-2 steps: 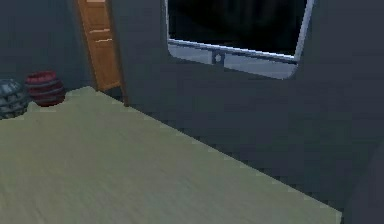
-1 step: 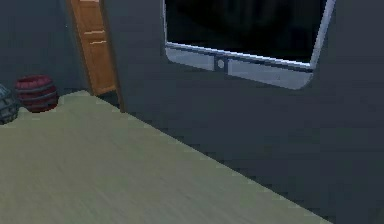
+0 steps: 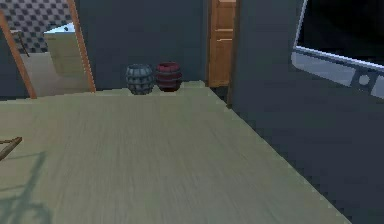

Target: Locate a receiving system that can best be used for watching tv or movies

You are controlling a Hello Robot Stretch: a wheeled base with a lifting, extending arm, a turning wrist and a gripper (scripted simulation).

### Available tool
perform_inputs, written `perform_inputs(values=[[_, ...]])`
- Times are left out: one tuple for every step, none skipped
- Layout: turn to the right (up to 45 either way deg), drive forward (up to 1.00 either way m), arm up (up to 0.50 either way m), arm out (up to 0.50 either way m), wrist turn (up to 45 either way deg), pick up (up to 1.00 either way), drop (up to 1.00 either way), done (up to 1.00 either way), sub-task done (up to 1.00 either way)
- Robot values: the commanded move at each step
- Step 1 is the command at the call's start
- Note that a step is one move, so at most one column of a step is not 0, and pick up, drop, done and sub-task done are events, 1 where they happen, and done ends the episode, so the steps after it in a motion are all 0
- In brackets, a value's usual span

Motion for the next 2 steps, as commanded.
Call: perform_inputs(values=[[-3.0, 0.00, 0.00, 0.00, 0.0, 0.00, 0.00, 0.00, 0.00], [0.0, 0.15, 0.00, 0.00, 0.0, 0.00, 0.00, 0.00, 0.00]])
